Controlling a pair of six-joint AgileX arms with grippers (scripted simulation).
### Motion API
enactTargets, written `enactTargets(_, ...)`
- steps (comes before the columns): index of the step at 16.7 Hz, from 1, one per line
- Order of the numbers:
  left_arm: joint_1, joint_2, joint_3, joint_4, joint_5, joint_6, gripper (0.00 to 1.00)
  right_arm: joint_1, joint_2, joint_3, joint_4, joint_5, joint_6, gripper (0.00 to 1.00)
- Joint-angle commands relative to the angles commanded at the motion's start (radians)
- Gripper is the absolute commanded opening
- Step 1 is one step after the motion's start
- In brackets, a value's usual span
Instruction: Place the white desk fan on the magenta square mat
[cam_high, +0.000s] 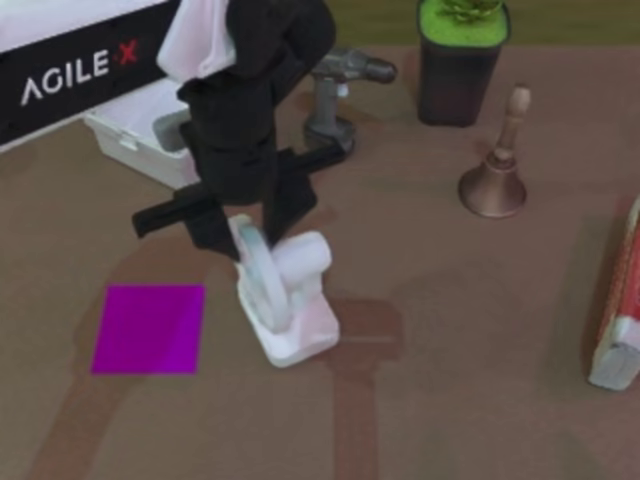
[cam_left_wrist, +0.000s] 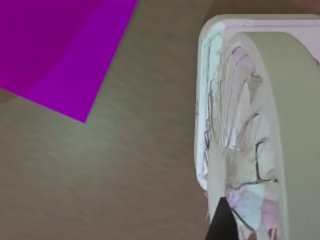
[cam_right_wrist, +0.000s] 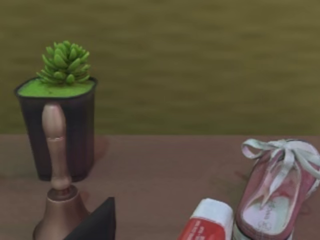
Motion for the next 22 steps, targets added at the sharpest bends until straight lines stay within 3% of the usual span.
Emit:
enactTargets(6, 0.001, -0.003, 0.020, -0.017, 0.001, -0.001, 0.00, 0.000, 0.000, 0.000, 0.000, 0.000, 0.000, 1.00)
enactTargets(13, 0.018, -0.002, 0.204, -0.198, 0.001, -0.002, 0.00, 0.000, 0.000, 0.000, 0.000, 0.000, 0.000, 1.00)
enactTargets(18, 0.013, -0.002, 0.203, -0.197, 0.000, -0.003, 0.00, 0.000, 0.000, 0.000, 0.000, 0.000, 0.000, 1.00)
enactTargets(22, 0.050, -0.041, 0.151, -0.192, -0.001, -0.114, 0.00, 0.000, 0.000, 0.000, 0.000, 0.000, 0.000, 1.00)
